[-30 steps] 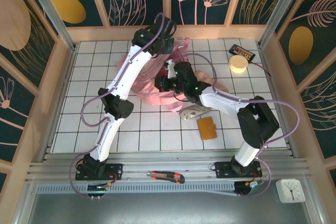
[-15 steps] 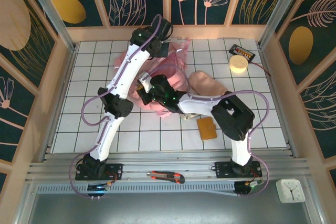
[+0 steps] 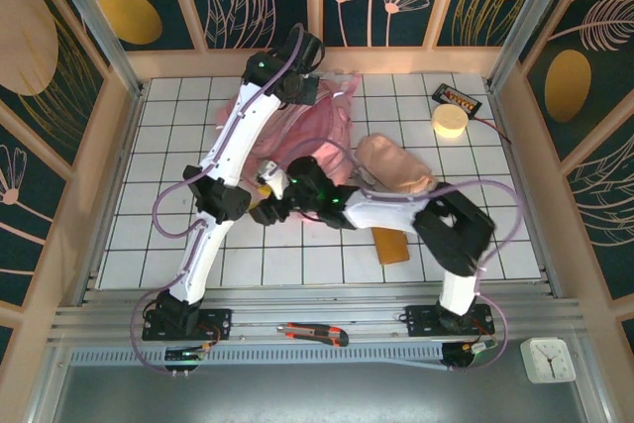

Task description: Pack the student bag

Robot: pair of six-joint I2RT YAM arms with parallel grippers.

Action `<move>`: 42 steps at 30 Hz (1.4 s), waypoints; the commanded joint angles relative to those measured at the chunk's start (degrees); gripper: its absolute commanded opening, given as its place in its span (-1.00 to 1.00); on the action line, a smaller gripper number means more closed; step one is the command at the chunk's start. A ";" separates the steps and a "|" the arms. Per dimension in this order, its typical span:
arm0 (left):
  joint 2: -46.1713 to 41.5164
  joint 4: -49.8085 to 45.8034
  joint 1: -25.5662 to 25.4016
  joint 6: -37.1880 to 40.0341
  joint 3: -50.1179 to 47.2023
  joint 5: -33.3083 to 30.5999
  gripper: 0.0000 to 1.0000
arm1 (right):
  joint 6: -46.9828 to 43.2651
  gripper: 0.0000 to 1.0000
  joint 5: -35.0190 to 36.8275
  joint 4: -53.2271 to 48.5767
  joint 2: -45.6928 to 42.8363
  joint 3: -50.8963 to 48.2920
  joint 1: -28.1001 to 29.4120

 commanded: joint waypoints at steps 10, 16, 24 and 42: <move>-10.33 2.68 0.43 2.05 -16.10 -6.86 -1.00 | 34.42 0.51 -11.15 -13.97 -4.25 6.65 -21.53; -18.98 4.01 0.94 1.79 -27.66 -11.23 0.97 | 40.46 0.67 -14.26 -9.60 1.42 7.22 -22.94; -28.62 7.25 2.99 0.16 -41.53 -11.51 0.98 | 42.98 0.99 -16.25 -5.61 5.73 9.06 -25.15; -73.98 63.14 7.17 -0.33 -121.36 17.23 0.46 | 47.83 -0.10 -21.17 -3.21 13.61 19.95 -25.39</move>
